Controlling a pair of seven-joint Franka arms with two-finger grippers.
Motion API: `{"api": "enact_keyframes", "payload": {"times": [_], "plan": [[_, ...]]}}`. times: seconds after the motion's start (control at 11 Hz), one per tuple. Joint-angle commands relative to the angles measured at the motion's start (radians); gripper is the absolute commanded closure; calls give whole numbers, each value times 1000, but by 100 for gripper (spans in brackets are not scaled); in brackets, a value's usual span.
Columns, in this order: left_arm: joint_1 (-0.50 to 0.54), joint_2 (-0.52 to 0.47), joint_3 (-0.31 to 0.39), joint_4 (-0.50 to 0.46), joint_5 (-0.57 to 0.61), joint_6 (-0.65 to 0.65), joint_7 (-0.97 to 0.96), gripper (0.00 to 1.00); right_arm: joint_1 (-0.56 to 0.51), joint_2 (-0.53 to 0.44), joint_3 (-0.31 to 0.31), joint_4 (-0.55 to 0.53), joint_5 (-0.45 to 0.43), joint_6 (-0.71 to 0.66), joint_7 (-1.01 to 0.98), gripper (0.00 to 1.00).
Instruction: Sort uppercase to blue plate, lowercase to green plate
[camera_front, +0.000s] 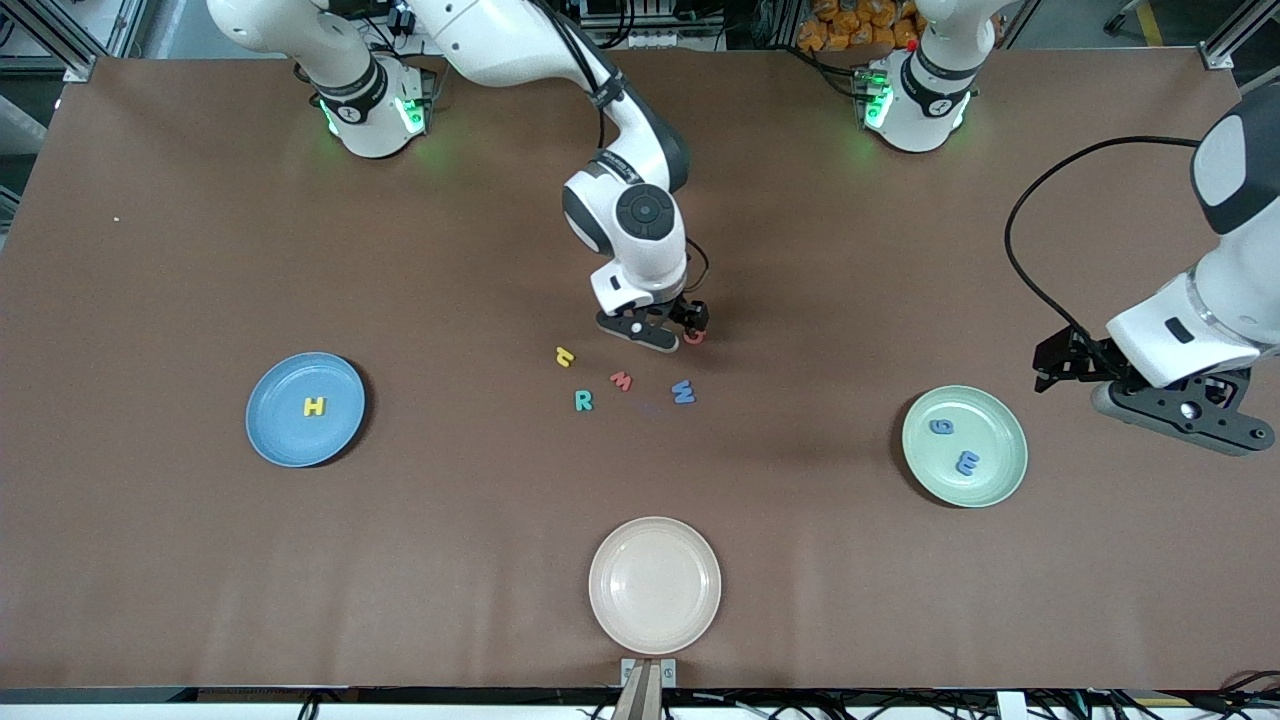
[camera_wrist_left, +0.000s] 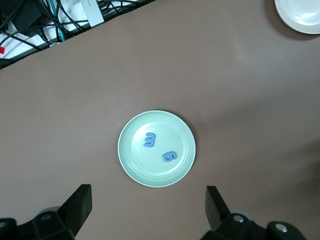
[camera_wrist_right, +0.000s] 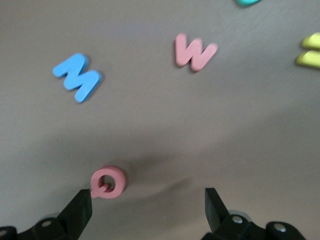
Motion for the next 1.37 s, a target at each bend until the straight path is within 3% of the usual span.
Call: {"api": "enact_keyframes", "payload": {"times": [0.0,0.55,1.28], "plan": [[4,-51,25,-30,-65,-14,-8,0,26,84,-6,99,15,8,73,0],[-195,-72,320,-32,-219,-16,-14,0,24,136,-6,179,15,10,125,0],[-229,-69,348,-33,-235,-14,-18,0,23,159,-6,180,15,10,128,0]]}}
